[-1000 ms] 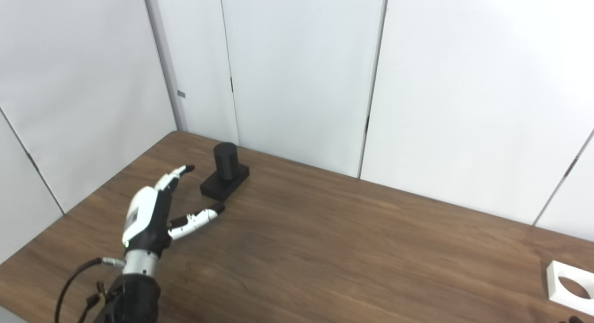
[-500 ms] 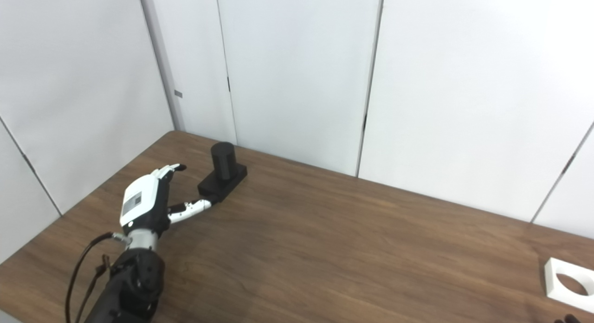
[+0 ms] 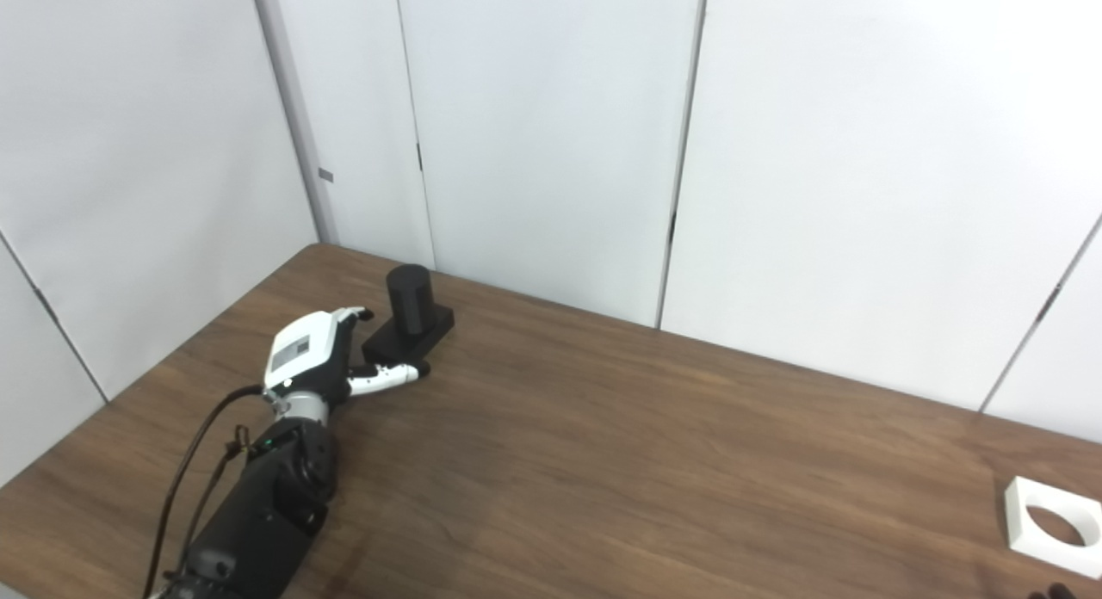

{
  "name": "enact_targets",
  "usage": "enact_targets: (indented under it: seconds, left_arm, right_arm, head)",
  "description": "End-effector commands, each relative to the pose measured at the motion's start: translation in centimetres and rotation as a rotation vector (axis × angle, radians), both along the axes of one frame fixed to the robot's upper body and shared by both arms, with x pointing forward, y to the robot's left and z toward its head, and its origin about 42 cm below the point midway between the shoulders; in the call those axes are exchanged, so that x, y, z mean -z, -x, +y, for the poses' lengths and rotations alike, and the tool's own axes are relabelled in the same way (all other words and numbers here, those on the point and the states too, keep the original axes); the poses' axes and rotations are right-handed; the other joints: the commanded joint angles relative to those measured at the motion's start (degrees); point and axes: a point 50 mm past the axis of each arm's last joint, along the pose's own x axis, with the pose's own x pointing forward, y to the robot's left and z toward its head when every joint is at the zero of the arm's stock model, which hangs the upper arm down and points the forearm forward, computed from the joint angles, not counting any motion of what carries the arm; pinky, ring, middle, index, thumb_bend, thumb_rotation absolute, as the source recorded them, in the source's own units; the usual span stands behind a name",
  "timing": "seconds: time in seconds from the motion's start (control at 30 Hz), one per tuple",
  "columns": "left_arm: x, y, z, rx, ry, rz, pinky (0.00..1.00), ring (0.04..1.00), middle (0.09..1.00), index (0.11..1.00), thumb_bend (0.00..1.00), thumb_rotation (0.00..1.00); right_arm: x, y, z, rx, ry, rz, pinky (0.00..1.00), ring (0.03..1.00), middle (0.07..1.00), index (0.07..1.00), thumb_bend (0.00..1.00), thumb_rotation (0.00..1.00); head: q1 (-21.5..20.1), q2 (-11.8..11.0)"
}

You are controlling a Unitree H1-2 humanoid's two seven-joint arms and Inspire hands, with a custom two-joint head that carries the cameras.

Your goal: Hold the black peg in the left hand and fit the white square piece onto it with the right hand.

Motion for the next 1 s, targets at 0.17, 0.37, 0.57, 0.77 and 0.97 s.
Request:
enact_targets:
  seconds: [0.17,0.37,0.57,0.77,0.97]
  left_arm:
    - [-1.8,-2.9,0.3,-0.021,-0.055,-0.056,0.96,0.936,0.910,0.837,0.96,0.61]
    - [-1.3,-4.2,0.7,-0.051,-0.084,-0.044,0.94,0.923,0.892,0.818,0.97,0.62]
    - [-1.0,-5.0,1.1,-0.083,-0.107,-0.050,0.93,0.918,0.887,0.818,1.00,0.65]
    - [-0.9,-5.0,1.4,-0.110,-0.093,-0.071,0.97,0.929,0.903,0.837,0.99,0.63]
    - [-0.6,-4.9,1.7,-0.120,-0.108,-0.066,0.96,0.923,0.900,0.830,0.98,0.64]
  right_arm:
    - [0.2,0.4,0.6,0.002,-0.075,-0.027,0.90,0.945,0.944,0.949,0.73,0.96]
    - [0.4,0.5,0.5,-0.004,-0.079,-0.030,0.92,0.952,0.949,0.949,0.72,0.96]
    - [0.4,0.5,0.5,-0.007,-0.081,-0.028,0.95,0.957,0.952,0.955,0.72,0.96]
    - [0.3,0.6,0.5,-0.013,-0.067,-0.028,0.99,0.961,0.959,0.966,0.70,0.98]
    - [0.1,0.6,0.4,-0.018,-0.081,-0.033,0.98,0.974,0.965,0.973,0.67,0.97]
  head:
    - [-0.2,0.2]
    - [-0.4,0.2]
    - [-0.3,0.4]
    - [-0.1,1.2]
    - [0.0,1.5]
